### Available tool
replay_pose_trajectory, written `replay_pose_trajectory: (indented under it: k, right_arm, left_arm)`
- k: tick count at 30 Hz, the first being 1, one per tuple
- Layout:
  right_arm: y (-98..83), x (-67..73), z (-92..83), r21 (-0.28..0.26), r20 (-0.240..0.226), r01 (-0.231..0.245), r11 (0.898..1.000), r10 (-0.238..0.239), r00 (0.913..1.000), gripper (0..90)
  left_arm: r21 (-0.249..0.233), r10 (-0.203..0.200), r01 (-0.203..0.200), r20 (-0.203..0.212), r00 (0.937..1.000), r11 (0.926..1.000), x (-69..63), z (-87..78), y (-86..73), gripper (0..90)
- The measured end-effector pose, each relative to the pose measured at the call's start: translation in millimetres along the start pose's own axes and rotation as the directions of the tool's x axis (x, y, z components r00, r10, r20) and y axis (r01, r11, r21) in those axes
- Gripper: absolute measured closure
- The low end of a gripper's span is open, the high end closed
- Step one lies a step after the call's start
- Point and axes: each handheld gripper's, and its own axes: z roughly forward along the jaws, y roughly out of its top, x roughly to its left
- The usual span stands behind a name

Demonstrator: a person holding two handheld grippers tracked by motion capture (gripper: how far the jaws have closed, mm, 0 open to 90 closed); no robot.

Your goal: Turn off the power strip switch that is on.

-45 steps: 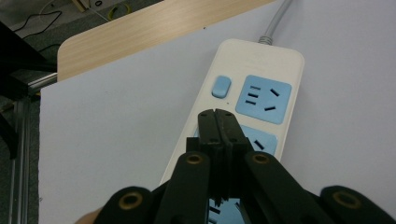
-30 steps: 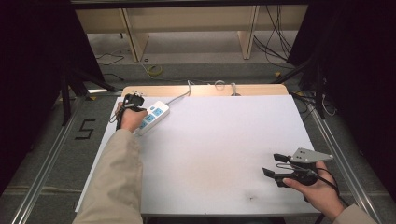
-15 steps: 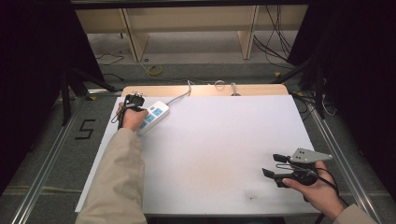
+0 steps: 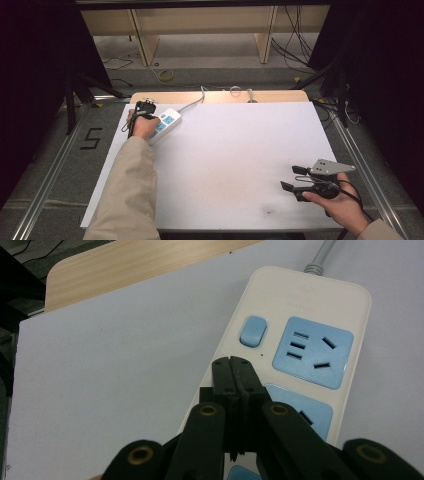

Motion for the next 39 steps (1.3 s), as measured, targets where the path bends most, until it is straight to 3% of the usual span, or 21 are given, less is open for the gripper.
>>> replay_pose_trajectory:
  k: [3, 5, 10, 21, 39]
  right_arm:
    - [-0.3, -0.2, 0.0, 0.003, -0.004, 0.0, 1.0, 0.0, 1.0, 27.8]
    - [-0.2, -0.2, 0.1, 0.005, -0.006, 0.0, 1.0, 0.001, 1.0, 27.8]
    - [0.2, 0.2, -1.7, -0.001, -0.005, 0.002, 1.0, -0.002, 1.0, 27.8]
    - [0.7, -0.2, -0.6, 0.001, -0.003, 0.001, 1.0, -0.001, 1.0, 27.8]
    - [0.6, -0.2, -0.9, 0.001, -0.002, 0.002, 1.0, -0.002, 1.0, 27.8]
  left_arm:
    - [0.034, 0.011, -0.011, -0.022, 0.9997, 0.9994, -0.8, -0.6, 2.9, 90.0]
    - [0.073, 0.048, -0.044, -0.063, 0.9968, 0.9963, -0.6, -0.4, 4.1, 90.0]
    - [0.066, 0.058, -0.055, -0.051, 0.997, 0.9963, 1.0, -0.8, 3.0, 90.0]
    - [0.042, 0.025, -0.024, -0.004, 0.9997, 0.9988, 3.1, -0.5, 4.2, 90.0]
    - [0.04, 0.02, -0.021, 0.006, 0.9998, 0.999, -1.7, 2.7, 8.2, 90.0]
